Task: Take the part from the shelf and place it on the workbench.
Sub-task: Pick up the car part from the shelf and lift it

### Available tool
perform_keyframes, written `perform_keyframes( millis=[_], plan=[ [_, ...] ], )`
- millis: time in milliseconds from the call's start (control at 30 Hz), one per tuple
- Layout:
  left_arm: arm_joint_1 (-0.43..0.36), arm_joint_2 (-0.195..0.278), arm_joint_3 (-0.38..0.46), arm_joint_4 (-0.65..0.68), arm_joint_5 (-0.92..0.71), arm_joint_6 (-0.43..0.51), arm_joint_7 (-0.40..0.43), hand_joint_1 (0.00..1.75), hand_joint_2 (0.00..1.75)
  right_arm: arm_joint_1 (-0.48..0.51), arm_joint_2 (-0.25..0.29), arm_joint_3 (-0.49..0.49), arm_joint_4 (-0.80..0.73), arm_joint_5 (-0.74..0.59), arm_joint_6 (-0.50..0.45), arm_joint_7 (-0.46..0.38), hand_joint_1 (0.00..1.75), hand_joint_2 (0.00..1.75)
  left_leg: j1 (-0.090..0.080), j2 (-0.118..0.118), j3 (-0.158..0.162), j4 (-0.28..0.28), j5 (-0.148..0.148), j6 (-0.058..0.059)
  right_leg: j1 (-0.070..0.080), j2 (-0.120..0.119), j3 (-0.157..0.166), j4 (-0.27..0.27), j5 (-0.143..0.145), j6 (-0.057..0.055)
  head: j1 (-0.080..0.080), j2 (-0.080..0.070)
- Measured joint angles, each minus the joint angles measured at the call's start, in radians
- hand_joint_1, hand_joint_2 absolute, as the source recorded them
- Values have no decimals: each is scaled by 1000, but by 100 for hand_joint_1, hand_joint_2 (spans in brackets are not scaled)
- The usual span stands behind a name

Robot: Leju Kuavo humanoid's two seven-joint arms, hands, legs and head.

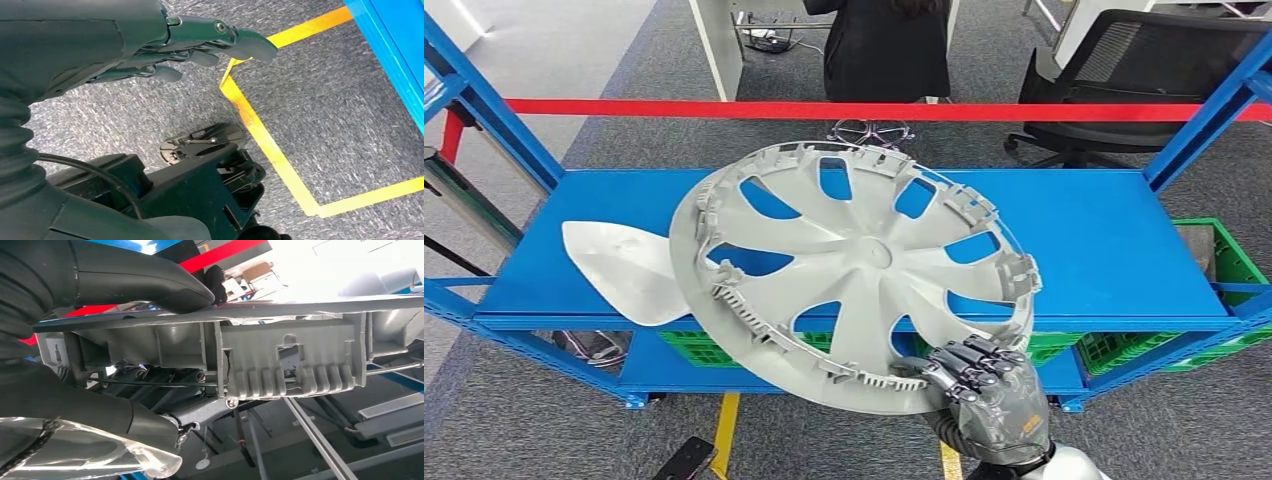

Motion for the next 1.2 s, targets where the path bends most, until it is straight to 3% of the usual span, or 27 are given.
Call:
perform_keyframes(
  millis=[133,200,233,300,333,367,400,433,500,567,667,733,833,867,900,933,967,1033,1067,1100,1167,1200],
  plan=[
    [1,0,3,0,-4,5,-15,0,175,34,17,-29,-16,-155,0,-120,175,175,-3,0,2,-2,1,13,-4,0,3,-3,0,12,0,0],
    [1,-1,6,0,-7,14,-21,0,175,66,35,-58,-28,-237,0,-190,175,175,2,2,8,-17,11,23,-4,-2,-3,10,-18,20,1,0],
    [2,-1,8,0,-7,20,-22,0,175,84,44,-75,-36,-279,-1,-223,175,175,5,3,9,-24,15,27,-4,-3,-16,40,-42,23,3,0],
    [6,-1,11,3,-9,32,-23,0,175,124,63,-108,-49,-351,-1,-280,175,175,6,5,8,-27,17,29,-6,-4,-69,157,-107,28,4,0],
    [9,-1,12,4,-11,38,-23,0,175,148,73,-126,-54,-383,-1,-306,175,175,7,5,7,-26,17,29,-7,-4,-97,218,-130,31,4,0],
    [12,-1,14,6,-13,44,-23,0,175,174,84,-145,-58,-409,-1,-328,175,175,7,6,6,-26,17,29,-9,-5,-114,257,-135,35,4,0],
    [15,-2,16,7,-16,49,-23,0,175,200,95,-165,-62,-431,-1,-346,175,175,9,6,5,-24,18,28,-12,-5,-115,258,-119,38,4,0],
    [17,-4,17,8,-20,55,-22,0,175,227,104,-186,-68,-451,-1,-362,175,175,11,6,3,-21,18,25,-15,-7,-98,221,-87,43,4,0],
    [18,-10,17,9,-29,70,-19,0,175,280,118,-235,-86,-480,-1,-390,175,175,14,4,-4,-11,16,15,-21,-12,-32,95,-28,51,6,0],
    [18,-16,17,10,-36,80,-16,0,175,322,128,-277,-104,-498,-1,-411,175,175,12,2,-11,-1,19,-1,-21,-12,3,26,-9,44,8,0],
    [18,-20,17,11,-38,86,-14,0,175,362,138,-315,-122,-513,-1,-423,175,175,13,2,-18,5,25,-20,-18,-6,-12,26,-2,19,8,0],
    [18,-21,17,12,-37,88,-14,0,175,381,146,-334,-131,-524,-1,-425,175,175,16,2,-33,43,-22,-29,-19,-8,-25,26,10,0,7,0],
    [18,-22,19,14,-32,89,-14,0,175,407,152,-360,-143,-540,-1,-432,175,175,16,1,-78,213,-150,-36,-14,-14,-52,27,32,-19,4,0],
    [18,-22,21,15,-30,89,-14,0,175,415,153,-367,-145,-543,-1,-434,175,175,16,1,-81,257,-169,-34,-10,-16,-63,27,40,-22,4,0],
    [19,-22,23,16,-29,89,-14,0,175,422,154,-374,-147,-545,-1,-436,175,175,15,2,-69,268,-169,-31,-7,-18,-73,27,48,-24,4,0],
    [19,-22,24,17,-29,89,-14,0,175,428,154,-379,-147,-546,-1,-437,175,175,13,2,-41,242,-151,-25,-2,-21,-82,28,55,-25,4,0],
    [19,-22,25,18,-29,89,-14,0,175,434,155,-382,-148,-546,-1,-437,175,175,9,5,5,182,-125,-14,1,-24,-90,28,62,-26,4,0],
    [16,-18,28,19,-28,89,-15,0,175,442,155,-387,-150,-546,-1,-436,175,175,-5,33,102,33,-98,11,6,-34,-99,27,75,-24,5,0],
    [14,-17,30,19,-28,90,-16,0,175,445,155,-390,-151,-546,-1,-436,175,175,-12,44,130,-16,-94,19,5,-42,-101,27,81,-20,5,0],
    [12,-16,31,19,-28,90,-16,0,175,447,155,-392,-152,-545,-1,-435,175,175,-18,52,141,-40,-95,22,3,-51,-101,25,87,-14,4,0],
    [12,-18,32,20,-29,90,-16,0,175,450,155,-395,-155,-541,-1,-432,175,175,-21,39,135,-54,-74,22,-2,-67,-101,22,97,-2,3,0],
    [13,-18,33,21,-29,90,-15,0,175,452,155,-397,-157,-539,-1,-430,175,175,-19,32,129,-62,-61,24,-3,-64,-105,25,90,5,3,0]
  ],
)
